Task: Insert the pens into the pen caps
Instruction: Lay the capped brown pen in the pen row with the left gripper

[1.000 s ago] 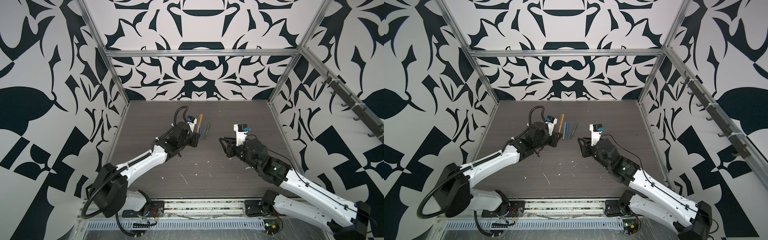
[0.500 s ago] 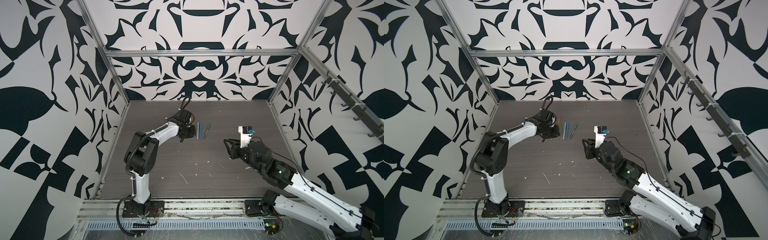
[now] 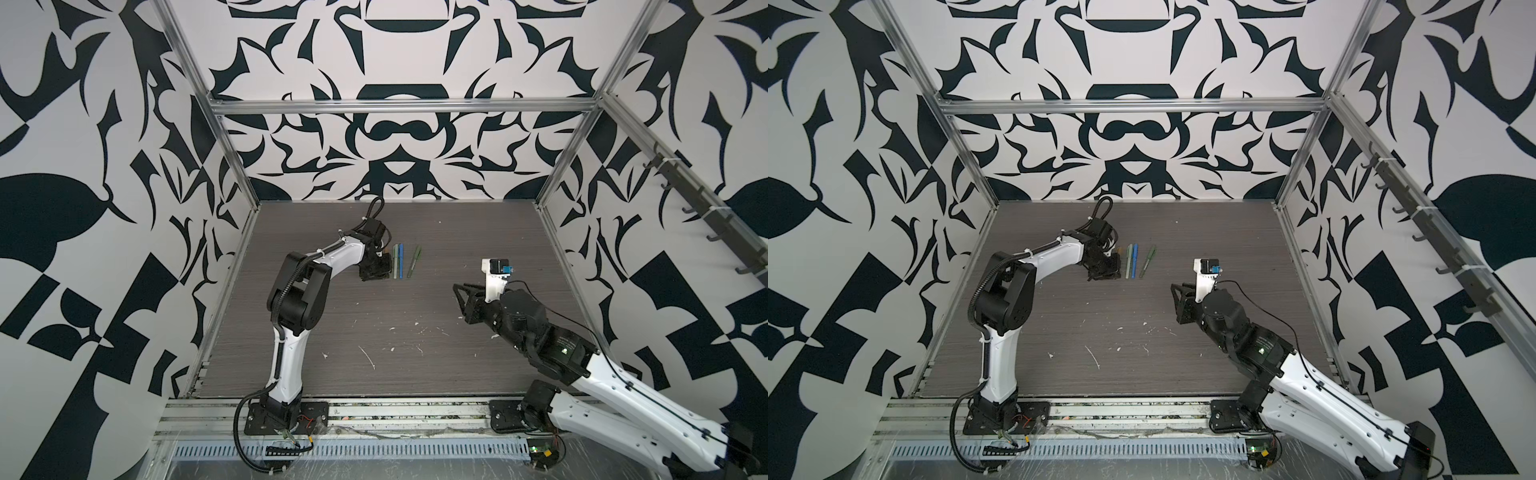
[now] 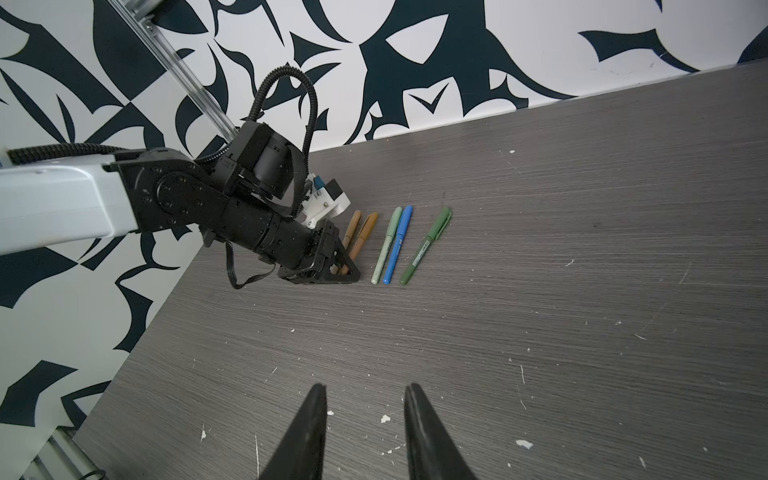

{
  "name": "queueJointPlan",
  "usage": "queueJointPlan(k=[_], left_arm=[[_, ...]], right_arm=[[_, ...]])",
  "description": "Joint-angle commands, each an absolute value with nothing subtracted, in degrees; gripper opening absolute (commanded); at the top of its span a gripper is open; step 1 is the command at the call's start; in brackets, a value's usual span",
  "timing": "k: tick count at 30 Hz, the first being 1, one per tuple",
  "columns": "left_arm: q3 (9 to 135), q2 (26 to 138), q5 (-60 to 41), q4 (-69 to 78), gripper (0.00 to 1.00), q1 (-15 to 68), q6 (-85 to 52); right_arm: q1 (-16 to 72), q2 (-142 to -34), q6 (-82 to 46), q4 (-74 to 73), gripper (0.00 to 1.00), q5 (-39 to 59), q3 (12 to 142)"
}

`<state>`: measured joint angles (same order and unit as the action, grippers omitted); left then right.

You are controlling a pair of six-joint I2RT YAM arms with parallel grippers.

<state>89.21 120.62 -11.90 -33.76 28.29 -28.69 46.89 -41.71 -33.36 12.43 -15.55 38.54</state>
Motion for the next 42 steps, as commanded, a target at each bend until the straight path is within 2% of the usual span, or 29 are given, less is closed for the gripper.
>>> queueJointPlan(k=[1,28,42], left_arm=[[91.72,121.95,-13.42,-35.97,0.10,28.30,-28.95],[95.25,125.41,-16.72,-35.81,0.16,27.51,-31.20],[93.58,122.06,-18.98,-33.70,0.22,26.37,-31.96]], right_arm=[[46.76,-41.82,-34.19,11.17,0.35,-16.61,39.33],[46.76,-41.65,-34.15,11.56,0.35,-18.18,38.44],[46.76,-43.07,-34.41,11.33,0.35,-17.67,39.09]])
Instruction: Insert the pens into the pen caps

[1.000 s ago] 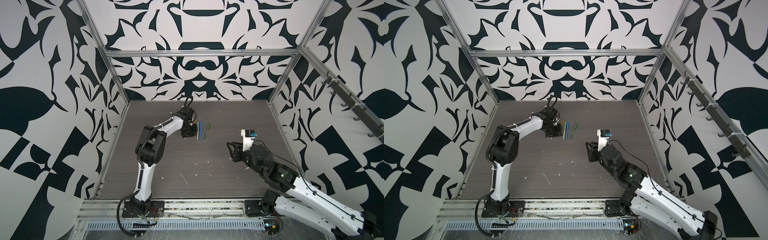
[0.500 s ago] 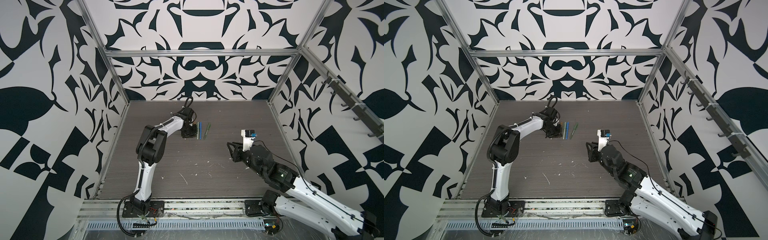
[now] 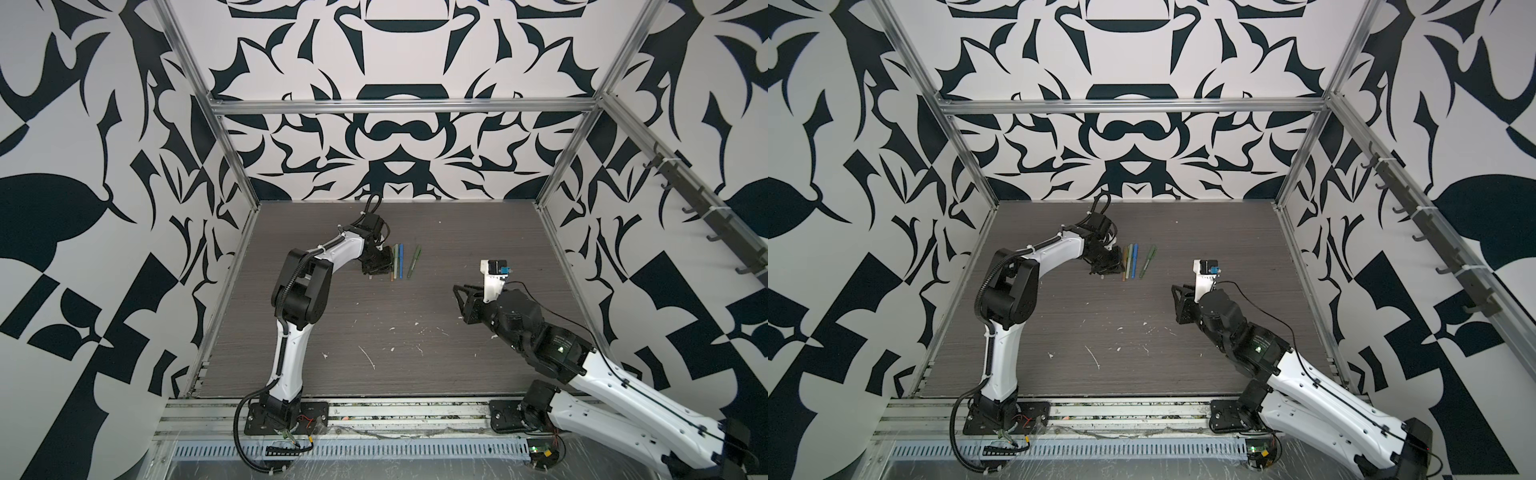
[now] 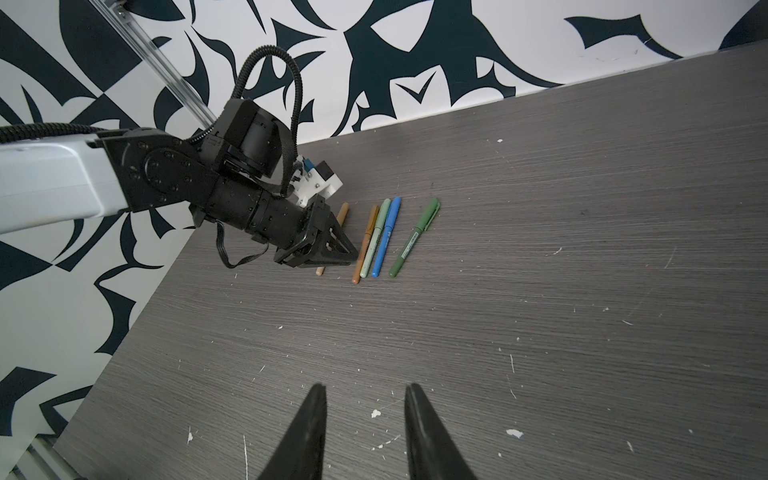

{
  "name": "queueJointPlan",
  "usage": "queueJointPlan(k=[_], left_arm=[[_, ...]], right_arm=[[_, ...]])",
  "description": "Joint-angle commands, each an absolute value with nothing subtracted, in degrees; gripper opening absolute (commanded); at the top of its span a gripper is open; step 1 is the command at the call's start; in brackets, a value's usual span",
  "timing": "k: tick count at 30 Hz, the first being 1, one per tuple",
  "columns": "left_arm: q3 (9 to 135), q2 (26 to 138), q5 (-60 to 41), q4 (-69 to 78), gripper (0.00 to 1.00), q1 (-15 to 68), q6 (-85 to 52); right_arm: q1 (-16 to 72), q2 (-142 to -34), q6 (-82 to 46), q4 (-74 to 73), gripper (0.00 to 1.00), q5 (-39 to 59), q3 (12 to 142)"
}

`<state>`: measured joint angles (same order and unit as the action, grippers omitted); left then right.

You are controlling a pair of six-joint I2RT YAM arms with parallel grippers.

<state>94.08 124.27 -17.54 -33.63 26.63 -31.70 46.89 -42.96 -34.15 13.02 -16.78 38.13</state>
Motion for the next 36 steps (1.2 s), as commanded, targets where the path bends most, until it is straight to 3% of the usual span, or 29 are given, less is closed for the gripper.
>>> queueJointPlan(k=[1,8,14,15,16,17,18,22,28,36], left_arm=[[93.38,121.04,-19.19,-33.65,0.22,26.37,-31.56],[89.17,108.25,-17.77,-31.47,0.27,26.37,-27.23],[74.49,87.78,-19.39,-19.35,0.38,26.39,-21.88],[70.81,83.97,-19.02,-16.70,0.43,26.45,-21.66],[67.09,79.68,-18.02,-14.15,0.57,26.46,-22.07],[64.00,76.30,-16.40,-11.99,0.95,26.53,-23.09],[60.42,72.46,-14.11,-10.13,0.99,26.53,-25.43],[51.03,62.85,-9.39,-9.01,0.99,26.61,-28.48],[46.42,59.83,4.59,-18.29,0.99,26.62,-29.58],[41.91,59.39,4.08,-9.84,0.99,26.59,-22.36]], right_arm=[[46.76,-43.25,-34.45,11.34,0.35,-17.52,39.19],[46.76,-43.20,-32.84,12.97,0.35,-18.36,40.93],[46.75,-42.15,-29.57,15.11,0.39,-20.28,43.04],[46.71,-41.89,-29.01,15.05,0.43,-20.43,43.22],[46.76,-41.73,-28.27,14.99,0.50,-20.35,43.40],[46.73,-41.63,-27.25,14.87,0.71,-20.18,43.57],[46.71,-41.75,-25.81,14.69,0.94,-20.30,43.59],[46.76,-44.42,-22.93,10.03,0.99,-21.24,42.01],[46.76,-53.03,-17.07,9.49,0.99,-25.63,42.53],[46.73,-55.35,-11.08,2.51,0.99,-23.55,40.25]])
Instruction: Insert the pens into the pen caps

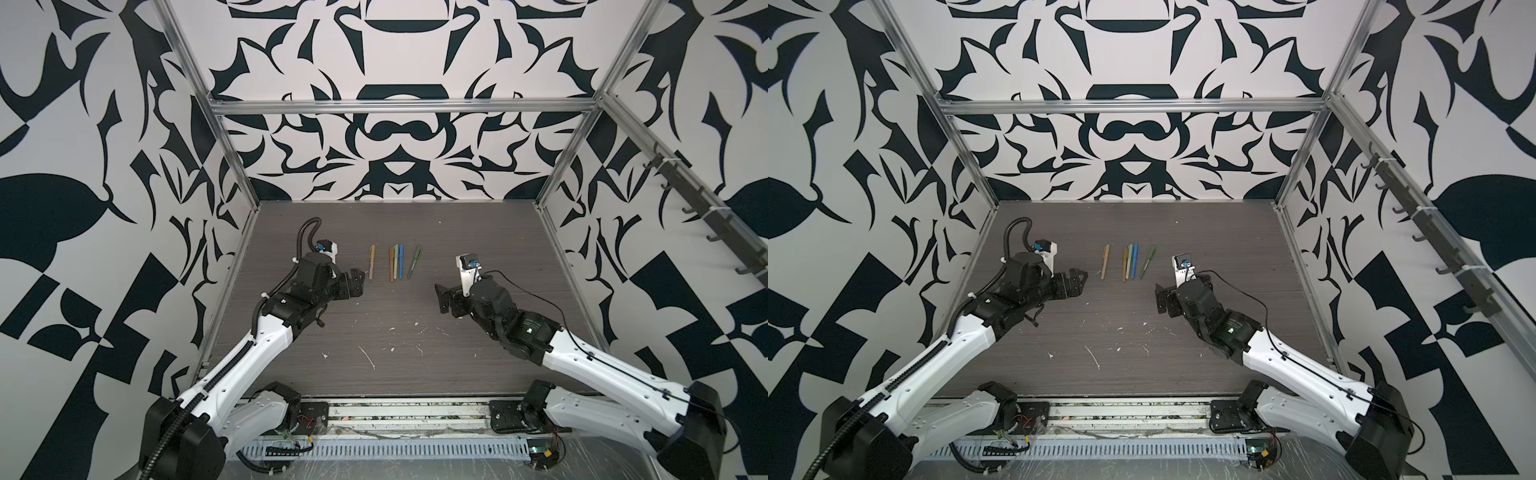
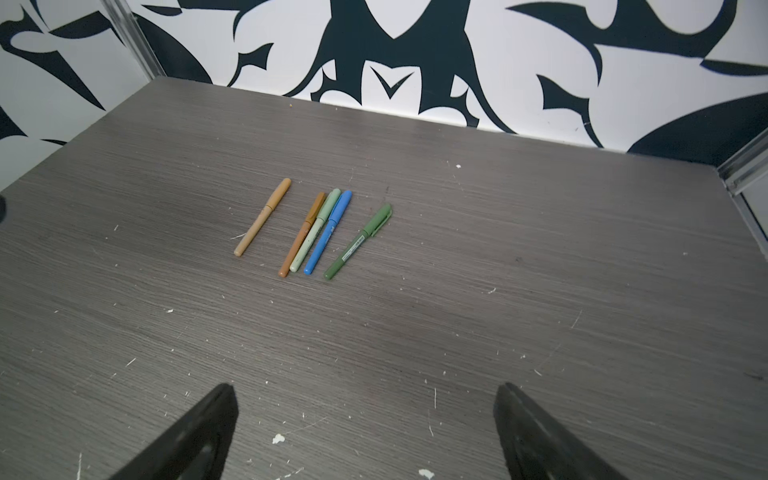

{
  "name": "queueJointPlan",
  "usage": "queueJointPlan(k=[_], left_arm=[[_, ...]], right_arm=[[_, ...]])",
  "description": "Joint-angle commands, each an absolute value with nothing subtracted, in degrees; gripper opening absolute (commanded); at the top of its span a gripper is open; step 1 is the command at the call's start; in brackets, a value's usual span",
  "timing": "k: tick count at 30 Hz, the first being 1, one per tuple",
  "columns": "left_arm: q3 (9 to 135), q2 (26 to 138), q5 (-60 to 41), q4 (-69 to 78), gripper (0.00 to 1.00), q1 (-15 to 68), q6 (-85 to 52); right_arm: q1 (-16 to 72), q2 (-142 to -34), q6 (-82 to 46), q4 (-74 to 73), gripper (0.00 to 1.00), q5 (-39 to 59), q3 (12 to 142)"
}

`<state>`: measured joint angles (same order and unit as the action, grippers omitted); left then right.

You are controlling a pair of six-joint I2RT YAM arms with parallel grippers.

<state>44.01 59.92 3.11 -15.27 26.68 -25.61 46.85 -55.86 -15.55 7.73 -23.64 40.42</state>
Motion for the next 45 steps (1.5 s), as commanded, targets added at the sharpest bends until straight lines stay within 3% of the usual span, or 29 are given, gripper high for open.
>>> queueJointPlan(k=[1,3,14,23,26,31,35,41,45], left_arm=[[40.39,59.76,3.17,-5.88,0.99,26.63,-20.34],[37.57,60.61,2.52,0.10,0.99,26.63,-14.74],[22.12,62.31,27.80,30.10,0.99,25.02,1.89],[18.88,75.07,25.75,48.63,0.99,13.53,4.93],[18.80,78.47,18.60,47.70,0.99,7.25,-0.74],[16.06,90.79,11.55,64.93,0.99,2.29,-2.59],[21.04,88.78,7.18,51.81,0.99,2.37,-2.39],[21.07,89.44,4.86,52.84,0.99,2.37,-1.23],[20.92,89.54,4.91,53.30,0.99,2.37,-1.23]], right_arm=[[46.71,-55.58,-11.43,2.80,0.99,-23.55,40.36],[46.75,-55.72,-12.12,3.47,0.99,-23.55,40.28],[46.76,-55.40,-12.98,2.53,0.99,-18.95,37.62],[46.76,-56.70,-12.70,4.17,0.99,-17.56,38.53],[46.76,-56.43,-12.57,4.54,0.99,-17.76,38.32],[46.76,-56.57,-12.48,3.72,0.99,-17.82,37.80],[46.74,-57.75,-12.21,2.94,0.99,-17.42,37.63],[46.75,-58.35,-8.52,2.81,0.99,-15.54,38.37],[44.82,-57.91,-2.20,-3.55,0.99,-21.24,33.71]])
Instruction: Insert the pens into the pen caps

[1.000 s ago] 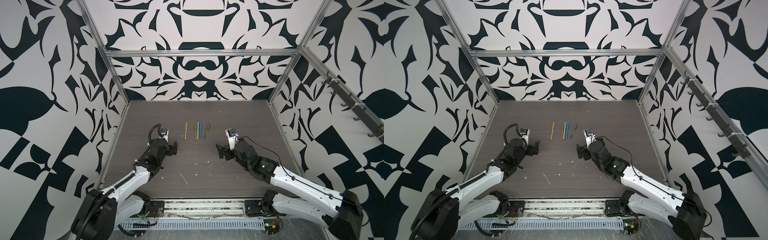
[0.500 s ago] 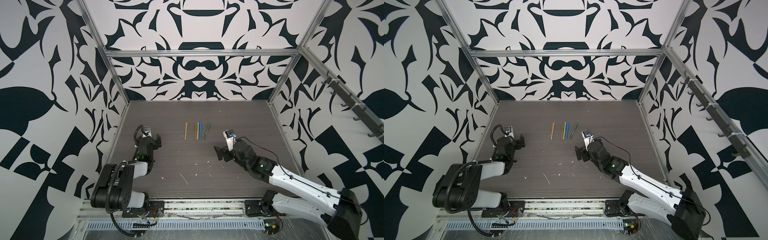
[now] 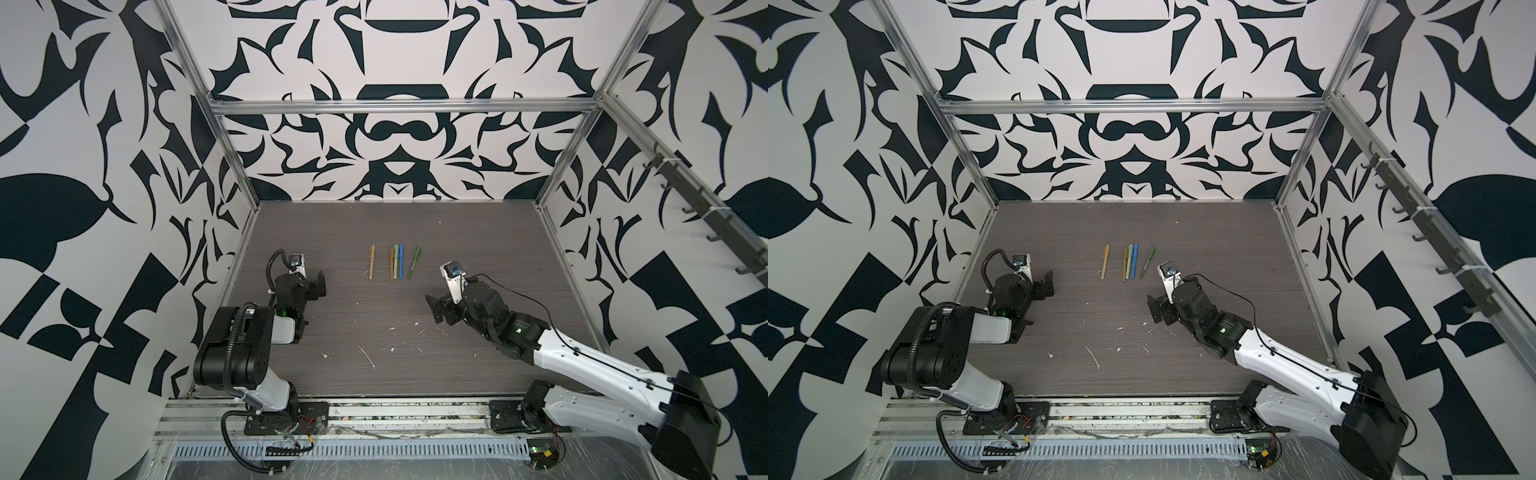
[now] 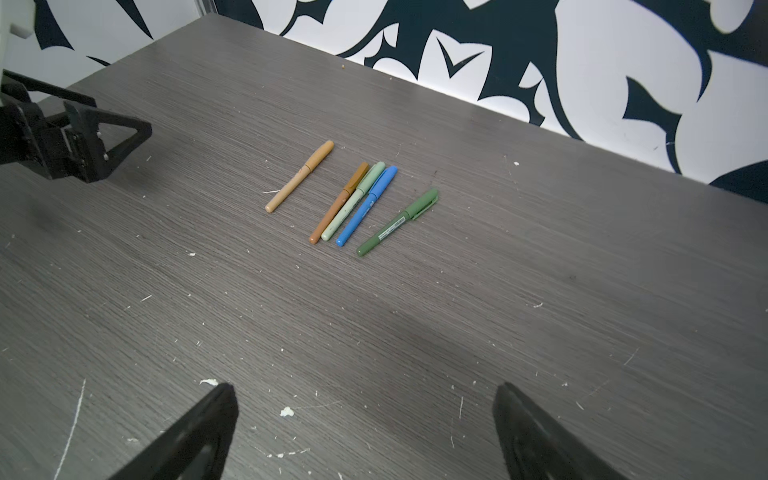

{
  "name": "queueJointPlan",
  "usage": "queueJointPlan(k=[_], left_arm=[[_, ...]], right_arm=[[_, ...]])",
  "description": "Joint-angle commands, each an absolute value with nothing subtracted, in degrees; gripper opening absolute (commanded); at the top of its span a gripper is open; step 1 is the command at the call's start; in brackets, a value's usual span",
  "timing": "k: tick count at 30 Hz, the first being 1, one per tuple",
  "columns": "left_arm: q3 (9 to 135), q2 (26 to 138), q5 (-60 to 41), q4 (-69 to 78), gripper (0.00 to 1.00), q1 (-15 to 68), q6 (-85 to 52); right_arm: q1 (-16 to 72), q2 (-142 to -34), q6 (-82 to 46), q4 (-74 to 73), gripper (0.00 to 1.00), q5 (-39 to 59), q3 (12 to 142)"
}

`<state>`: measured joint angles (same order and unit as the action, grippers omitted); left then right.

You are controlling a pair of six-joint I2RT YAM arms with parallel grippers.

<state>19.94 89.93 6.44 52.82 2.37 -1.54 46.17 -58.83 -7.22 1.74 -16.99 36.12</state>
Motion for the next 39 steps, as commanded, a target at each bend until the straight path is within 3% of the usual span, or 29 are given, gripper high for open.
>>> queueJointPlan(k=[1,6,12,16,19,26,32,36,39], left_arm=[[20.93,89.50,4.92,53.39,0.99,2.37,-1.22],[20.99,89.51,4.92,53.39,0.99,2.37,-1.23],[20.93,89.48,4.92,53.35,0.99,2.37,-1.21],[20.92,89.48,4.82,53.37,0.99,2.38,-1.23],[21.00,89.47,4.92,53.35,0.99,2.37,-1.23],[20.96,89.51,4.84,53.37,0.99,2.37,-1.22],[20.95,89.50,4.91,53.36,0.99,2.37,-1.21],[20.85,89.51,4.92,53.44,0.99,2.37,-1.16],[20.84,89.51,4.88,53.44,0.99,2.37,-1.22]], right_arm=[[43.50,-58.05,-2.24,-4.68,0.99,-22.81,32.93],[33.47,-58.82,-5.75,-13.22,0.99,-24.36,27.81],[22.77,-61.71,-1.20,-28.53,1.00,-18.35,20.95],[21.28,-63.90,8.70,-32.87,1.00,-19.67,20.25],[15.49,-68.42,4.57,-41.56,1.00,-15.33,17.20],[13.40,-79.36,8.34,-58.80,1.00,-11.73,12.05],[12.91,-94.39,9.15,-81.61,1.00,-14.86,8.72],[11.40,-90.70,4.66,-63.33,1.00,-19.57,15.93],[5.96,-89.50,-0.39,-53.10,1.00,-14.12,20.34]])
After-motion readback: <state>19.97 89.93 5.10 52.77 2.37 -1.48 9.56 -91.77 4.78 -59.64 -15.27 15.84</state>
